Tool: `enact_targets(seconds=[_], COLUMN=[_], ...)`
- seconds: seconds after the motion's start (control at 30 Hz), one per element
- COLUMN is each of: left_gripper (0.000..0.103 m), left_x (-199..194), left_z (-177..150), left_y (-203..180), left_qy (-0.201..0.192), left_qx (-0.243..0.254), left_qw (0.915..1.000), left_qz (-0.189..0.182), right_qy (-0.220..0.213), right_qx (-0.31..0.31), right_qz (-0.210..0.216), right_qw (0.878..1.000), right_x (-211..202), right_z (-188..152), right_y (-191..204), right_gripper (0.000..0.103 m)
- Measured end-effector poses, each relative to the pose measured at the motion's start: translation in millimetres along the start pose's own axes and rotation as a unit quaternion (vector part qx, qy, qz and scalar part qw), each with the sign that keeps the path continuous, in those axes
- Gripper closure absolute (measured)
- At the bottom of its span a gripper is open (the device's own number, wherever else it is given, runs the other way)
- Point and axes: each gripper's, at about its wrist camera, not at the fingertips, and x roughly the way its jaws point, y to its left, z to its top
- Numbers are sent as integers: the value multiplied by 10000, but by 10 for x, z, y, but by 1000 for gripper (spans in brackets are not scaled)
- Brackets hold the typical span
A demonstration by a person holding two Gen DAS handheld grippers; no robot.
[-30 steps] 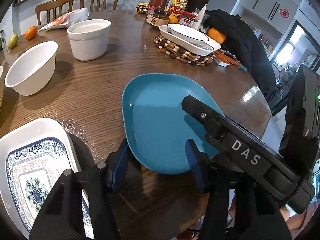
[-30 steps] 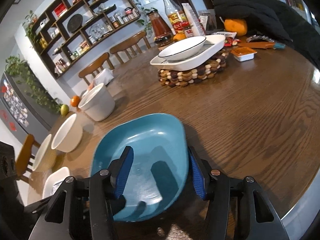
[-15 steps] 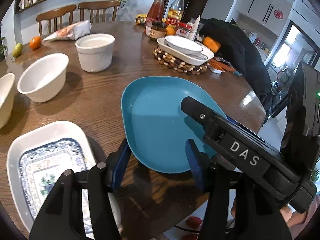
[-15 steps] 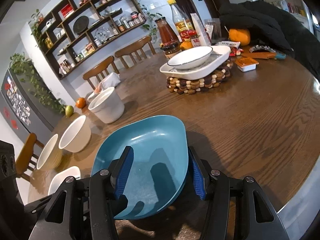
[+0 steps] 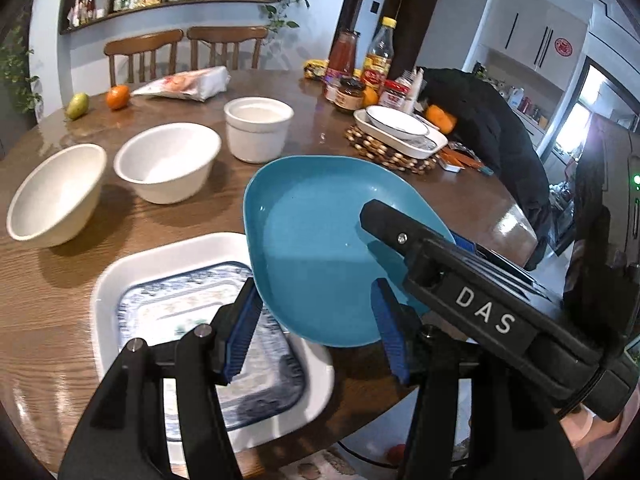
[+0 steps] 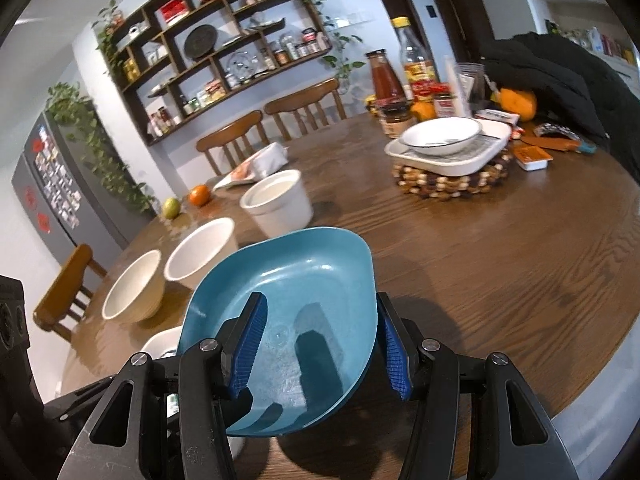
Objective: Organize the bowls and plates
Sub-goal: 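Lift the teal plate and carry it over the stacked patterned plates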
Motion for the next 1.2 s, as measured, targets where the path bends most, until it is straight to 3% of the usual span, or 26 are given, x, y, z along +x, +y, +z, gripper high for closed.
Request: enact_targets(seconds=[0.57, 1.2], left_gripper=[49, 48], left_x=[-398, -349], left_z=[-301, -443], left_y=[624, 741], left_qy=[-43, 275], left_qx=[-466, -518], left_qw=[9983, 9977], left_qz=[343, 348], right_qy=[373, 676], right_qx=[-531, -596], right_qz=[263, 190], right_qw=[9975, 9958], right_x=[170, 284], right_z=[-282, -464], right_y=[831, 906], right_gripper=[46, 46])
